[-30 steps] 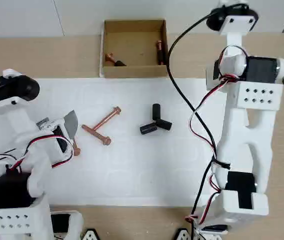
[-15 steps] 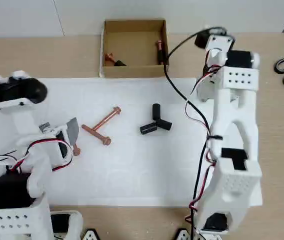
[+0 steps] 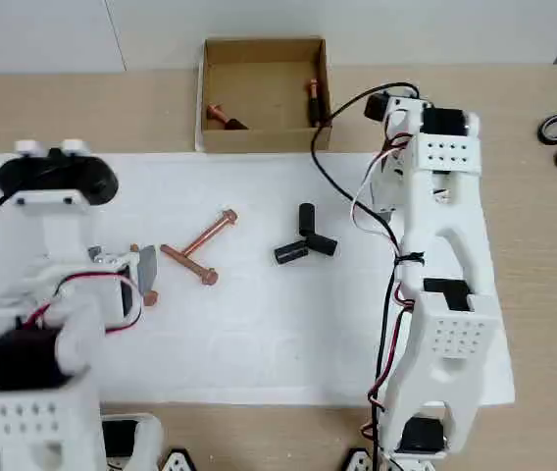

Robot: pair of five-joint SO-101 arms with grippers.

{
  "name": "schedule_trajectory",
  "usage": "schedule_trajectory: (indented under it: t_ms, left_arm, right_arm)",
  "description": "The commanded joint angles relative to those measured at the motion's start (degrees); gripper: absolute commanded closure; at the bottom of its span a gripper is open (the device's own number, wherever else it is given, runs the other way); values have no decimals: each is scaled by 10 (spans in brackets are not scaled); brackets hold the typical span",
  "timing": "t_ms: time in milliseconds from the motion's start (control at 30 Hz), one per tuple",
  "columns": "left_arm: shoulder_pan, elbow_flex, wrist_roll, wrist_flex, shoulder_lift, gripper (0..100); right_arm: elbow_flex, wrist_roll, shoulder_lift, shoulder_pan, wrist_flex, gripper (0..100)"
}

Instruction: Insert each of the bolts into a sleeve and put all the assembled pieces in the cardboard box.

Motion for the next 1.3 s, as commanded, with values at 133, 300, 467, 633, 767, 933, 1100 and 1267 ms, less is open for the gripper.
schedule_trajectory:
  t_ms: [133, 300, 467, 633, 767, 933, 1100, 1267]
  left_arm:
    - [-74, -78, -1, 12, 160, 789]
    - [-89, -136, -1, 37, 251, 790]
    - [-88, -153, -1, 36, 273, 790]
    - [-88, -154, -1, 35, 273, 790]
    - [-88, -154, -1, 35, 273, 790]
    - [-88, -154, -1, 35, 273, 790]
    - [-88, -154, -1, 36, 273, 790]
    - [-88, -153, -1, 38, 273, 790]
  right_arm:
    - [-7, -2, -102, -4, 11, 728]
    - [-8, 18, -142, -6, 10, 728]
    - [-10, 25, -219, -2, 7, 728]
    - [-10, 25, -327, -5, -22, 728]
    - [-10, 22, -420, -6, -44, 728]
    - [-3, 24, -471, -34, -18, 728]
    - [69, 22, -416, -85, -7, 728]
    - [92, 20, -321, -118, -7, 728]
